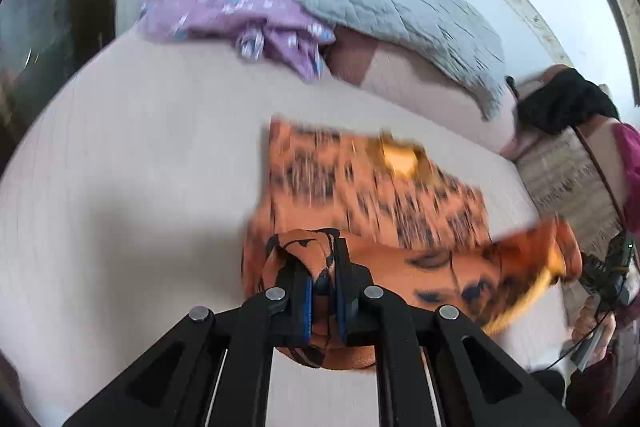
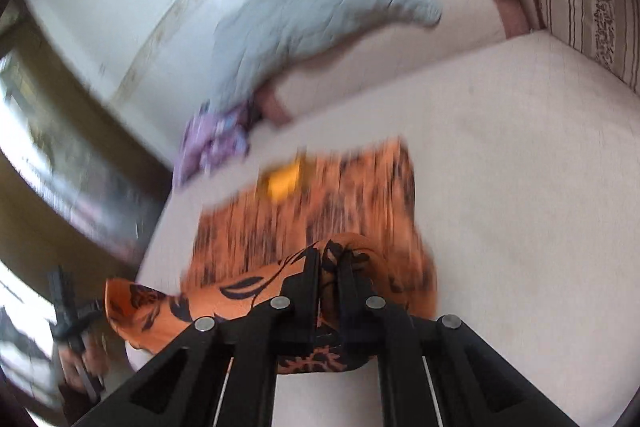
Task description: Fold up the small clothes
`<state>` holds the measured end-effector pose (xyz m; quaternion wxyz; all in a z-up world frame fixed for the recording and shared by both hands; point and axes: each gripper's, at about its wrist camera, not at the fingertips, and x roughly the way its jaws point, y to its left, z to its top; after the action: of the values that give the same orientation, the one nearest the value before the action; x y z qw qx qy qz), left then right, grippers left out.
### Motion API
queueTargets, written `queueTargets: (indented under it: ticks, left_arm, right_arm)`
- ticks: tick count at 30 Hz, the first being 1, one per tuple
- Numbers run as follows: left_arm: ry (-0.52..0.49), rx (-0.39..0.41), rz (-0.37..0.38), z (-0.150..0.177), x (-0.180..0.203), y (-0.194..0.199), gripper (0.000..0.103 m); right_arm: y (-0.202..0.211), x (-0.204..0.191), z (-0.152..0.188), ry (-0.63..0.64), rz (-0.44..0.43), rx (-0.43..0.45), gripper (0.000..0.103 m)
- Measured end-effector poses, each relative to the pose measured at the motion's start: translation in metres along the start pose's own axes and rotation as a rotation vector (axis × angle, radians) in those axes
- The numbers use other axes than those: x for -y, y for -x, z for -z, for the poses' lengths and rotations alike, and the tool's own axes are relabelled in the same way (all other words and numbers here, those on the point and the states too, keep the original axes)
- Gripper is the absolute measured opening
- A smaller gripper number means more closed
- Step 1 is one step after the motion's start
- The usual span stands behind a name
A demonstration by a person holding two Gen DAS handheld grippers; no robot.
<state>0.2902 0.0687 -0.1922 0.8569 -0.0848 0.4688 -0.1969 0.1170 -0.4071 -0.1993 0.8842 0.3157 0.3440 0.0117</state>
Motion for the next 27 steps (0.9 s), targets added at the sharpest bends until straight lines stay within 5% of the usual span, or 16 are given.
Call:
queueTargets:
  ticks: [4, 8, 10, 11, 12, 17, 20, 22, 24, 27]
  left_arm:
    - [0.037, -0.052, -0.019, -0.069, 0.002, -0.082, 0.010]
    - [0.162, -0.183, -0.105, -0.078, -0.027, -0.173, 0.013]
    - [0.195, -0.168, -0.107, -0.072, -0.041, -0.191, 0.014]
    - [0.215, -0.123, -0.088, -0.070, -0.045, -0.186, 0.014]
    - [0.228, -0.099, -0.073, -0.069, -0.046, -0.182, 0.014]
    - [0.295, 0.099, -0.001, -0.069, -0.043, -0.136, 0.017]
    - [0.303, 0.170, -0.006, -0.067, -0.038, -0.113, 0.033]
    - [0.299, 0.248, -0.081, -0.062, -0.037, -0.094, 0.053]
    - [0.329, 0.322, -0.132, -0.054, -0.041, -0.075, 0.062]
    - [0.320, 0.178, -0.248, -0.042, -0.044, -0.075, 0.061]
  right_arm:
    - [-0.078, 0.026, -0.056, -0.160, 0.010, 0.045, 0.008]
    - [-0.146, 0.074, -0.059, -0.374, -0.027, 0.000, 0.014]
    - [-0.168, 0.096, -0.048, -0.445, -0.022, -0.050, 0.036]
    - [-0.178, 0.107, -0.044, -0.476, 0.021, -0.084, 0.062]
    - [-0.181, 0.110, -0.046, -0.476, 0.036, -0.086, 0.067]
    - [-0.160, 0.087, -0.057, -0.341, 0.032, 0.016, 0.067]
    - [-0.150, 0.061, -0.053, -0.230, 0.040, 0.007, 0.067]
    - [-0.148, 0.044, -0.049, -0.153, 0.064, -0.006, 0.065]
    - [-0.150, 0.026, -0.041, -0.063, 0.072, -0.037, 0.061]
    - [-0.162, 0.006, -0.028, 0.057, 0.087, -0.153, 0.039]
